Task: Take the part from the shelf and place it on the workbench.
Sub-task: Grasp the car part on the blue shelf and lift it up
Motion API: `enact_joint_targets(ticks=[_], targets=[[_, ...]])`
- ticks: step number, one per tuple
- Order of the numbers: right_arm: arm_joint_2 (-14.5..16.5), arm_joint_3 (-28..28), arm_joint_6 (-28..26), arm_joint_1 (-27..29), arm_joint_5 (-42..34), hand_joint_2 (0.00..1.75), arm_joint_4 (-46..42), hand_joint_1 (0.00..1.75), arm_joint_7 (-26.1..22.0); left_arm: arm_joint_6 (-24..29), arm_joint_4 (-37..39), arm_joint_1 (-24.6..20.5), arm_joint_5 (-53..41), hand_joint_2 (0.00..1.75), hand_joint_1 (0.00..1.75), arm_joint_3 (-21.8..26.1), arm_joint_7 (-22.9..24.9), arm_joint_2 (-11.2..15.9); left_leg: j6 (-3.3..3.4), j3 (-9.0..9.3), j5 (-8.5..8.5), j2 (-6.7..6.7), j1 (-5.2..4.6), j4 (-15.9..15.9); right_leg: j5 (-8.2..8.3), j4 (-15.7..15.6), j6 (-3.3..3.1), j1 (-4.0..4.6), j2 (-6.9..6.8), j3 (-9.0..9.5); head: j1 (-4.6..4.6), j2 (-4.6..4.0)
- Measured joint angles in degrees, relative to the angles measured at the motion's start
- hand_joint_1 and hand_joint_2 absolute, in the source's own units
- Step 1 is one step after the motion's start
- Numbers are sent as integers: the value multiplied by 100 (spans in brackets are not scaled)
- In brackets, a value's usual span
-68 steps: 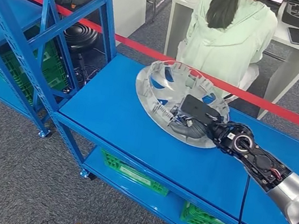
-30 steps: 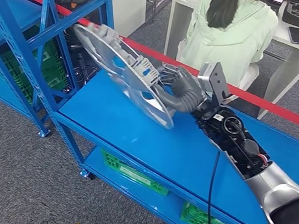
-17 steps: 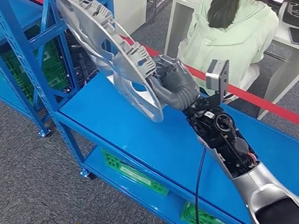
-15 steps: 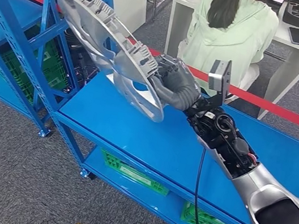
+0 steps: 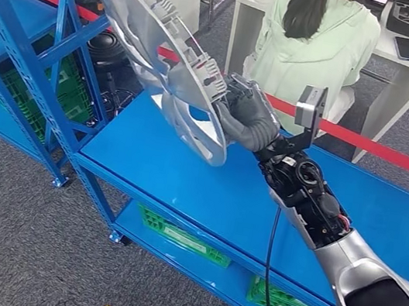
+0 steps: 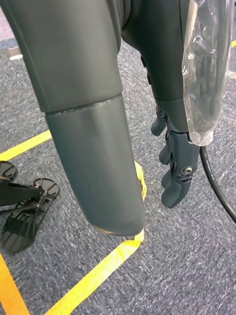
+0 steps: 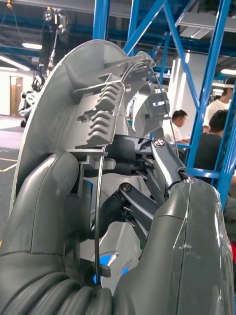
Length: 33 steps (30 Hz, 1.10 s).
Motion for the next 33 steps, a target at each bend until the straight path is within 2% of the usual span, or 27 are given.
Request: enact_joint_targets(ticks=[4, 7, 11, 17, 26, 33], targets=[[28, -109, 99, 82, -70, 175, 1, 175, -92, -9, 0, 0, -38, 0, 0, -1, 0, 2, 0, -1, 0, -1, 0, 0, 0, 0, 0, 0, -1, 1, 1, 0], [135, -241, 578, 227, -372, 175, -4, 175, -284, -22, 0, -1, -65, 0, 0, -7, 0, 6, 0, -2, 0, 1, 0, 0, 0, 0, 0, 0, 2, 1, 5, 0], [429, -333, 1146, 453, -584, 175, -40, 175, -490, -33, 0, -19, -90, 0, 0, -13, 0, 6, 0, 0, -1, 3, 1, 0, -1, 0, 0, 1, 4, 0, 1, 0], [701, -386, 1244, 639, -581, 175, -67, 175, -525, -33, 0, -24, -98, 0, 0, -78, 0, 6, -1, 0, 0, 2, 3, -3, -1, 0, -1, 3, 2, 0, -1, 0], [845, -470, 1264, 703, -586, 175, -78, 175, -529, -33, 0, -25, -102, 0, 0, -122, 0, 8, -1, 0, 0, 2, 0, -2, 0, -1, 0, -1, 2, 1, 1, 0], [1047, -476, 1598, 880, -684, 175, -169, 175, -548, -43, 0, -28, -176, 0, 0, -154, 0, 8, -1, 0, 0, 3, 1, -2, -1, -2, -1, 1, 3, -2, -1, 0]])
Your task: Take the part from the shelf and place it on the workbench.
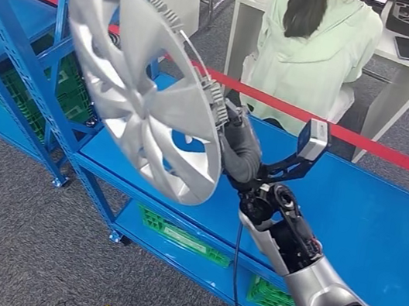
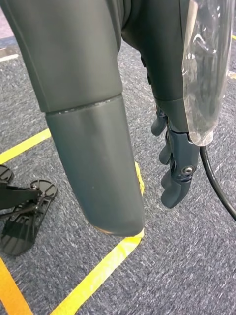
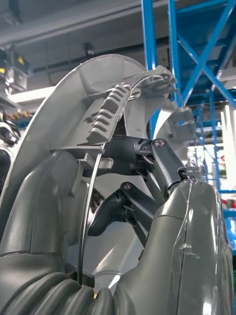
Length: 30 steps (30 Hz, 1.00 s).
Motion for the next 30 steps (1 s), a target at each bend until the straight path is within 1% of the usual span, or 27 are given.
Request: enact_joint_targets(ticks=[4, 8, 17, 25, 30], targets=[[124, 35, 21, 139, 50, 175, -81, 175, -10, -22, 0, -7, -54, 0, 0, -51, 0, 0, 0, 0, 0, 0, 2, -2, -1, 0, 0, 2, 0, -1, 0, 0], [172, 54, 20, 234, 152, 175, -139, 175, 3, -48, 0, -33, -93, 0, 0, -109, 2, -1, 0, 0, 0, 0, 2, -2, 0, 0, -1, 2, -1, 0, 0, 0], [182, 196, -29, 433, 794, 175, -353, 175, 240, -78, 0, -101, -139, 0, 0, -178, 34, -3, 0, 0, 0, 0, 0, -1, 0, -1, 0, 0, -1, 2, 1, 0], [184, 520, -219, 631, 1271, 175, -642, 175, 415, -117, 0, -135, -200, 0, 0, -262, 38, -11, 0, 0, 0, 1, 1, -1, 0, -1, 0, 1, 0, -1, 1, 0], [184, 721, -340, 703, 1526, 175, -810, 175, 493, -217, 0, -157, -165, 0, 0, -270, -84, -16, 0, 0, 0, 1, 1, -2, 0, -1, -1, 1, 0, -1, 1, 0]])
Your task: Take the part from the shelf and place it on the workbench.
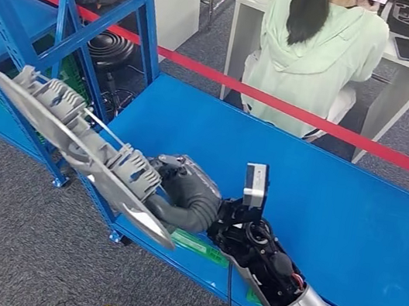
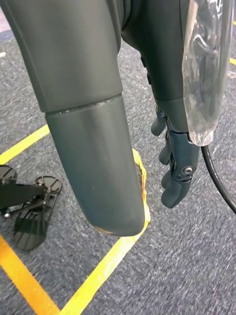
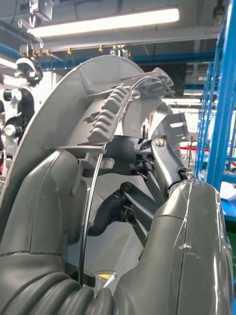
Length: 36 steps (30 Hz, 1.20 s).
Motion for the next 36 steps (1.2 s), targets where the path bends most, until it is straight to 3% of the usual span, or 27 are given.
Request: enact_joint_targets(ticks=[4, 10, 20, 24, 36], targets=[[0, 113, -147, 39, 114, 175, -108, 175, 16, -195, 0, -1, 258, 0, 0, 13, -398, -3, 0, 0, 0, 1, 0, 0, 0, 0, 0, 0, 1, 0, 0, 0], [-2, 203, -280, 116, 132, 175, -216, 175, 13, -391, 0, -46, 812, 0, 0, 238, -1568, -21, 0, 1, 0, 0, 0, 1, 0, -1, 0, -1, 0, 0, 1, 0], [-3, 288, -313, 149, 132, 175, -283, 175, 7, -361, 0, -104, 875, 0, 0, 520, -2031, -55, 0, 1, 0, 2, 0, 1, 0, -1, 0, 0, 2, -1, 0, 0], [-5, 324, -330, 148, 126, 175, -288, 175, 7, -325, 0, -132, 942, 175, 0, 628, -2281, -57, 0, 0, 0, 2, 0, 1, 0, -1, 0, 0, 1, -1, 0, 0], [-7, 438, -375, 120, 85, 175, -288, 175, -11, -30, 0, -176, 968, 175, 0, 800, -2298, -56, 0, 0, 0, 2, 0, 1, 1, -1, 0, 0, 1, 0, 0, 0]])
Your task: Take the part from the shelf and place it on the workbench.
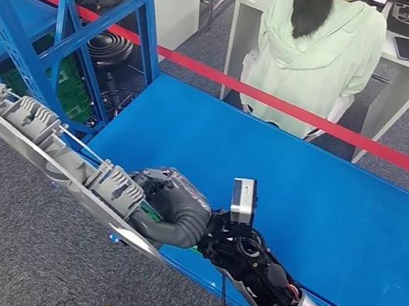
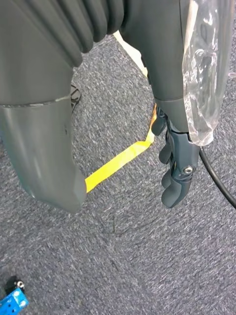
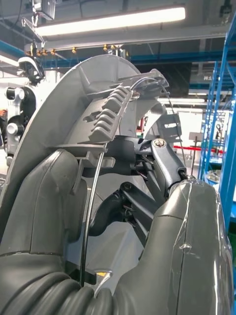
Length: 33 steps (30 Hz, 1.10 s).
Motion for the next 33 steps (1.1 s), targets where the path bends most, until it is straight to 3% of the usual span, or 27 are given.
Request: enact_joint_targets(ticks=[21, 29, 33], targets=[[-17, 77, -45, -50, -66, 175, 2, 175, -8, 77, 0, -5, -75, 175, 0, 83, 164, -1, 0, 0, 0, 0, 0, 0, 0, 0, 0, 0, 0, 0, 0, 0], [-21, 127, 9, -93, -109, 175, 32, 175, -52, -239, 0, 58, -164, 175, 0, 80, 1337, 0, 0, -1, 0, 0, 0, 0, 0, 0, 0, 0, 0, 0, 1, 0], [-25, 128, 1, -108, -156, 175, 37, 175, -52, -238, 0, 89, -335, 175, 0, 65, 1669, 6, 0, -1, 0, -1, 0, 0, 0, 0, 0, 0, -1, 0, 0, 0]])
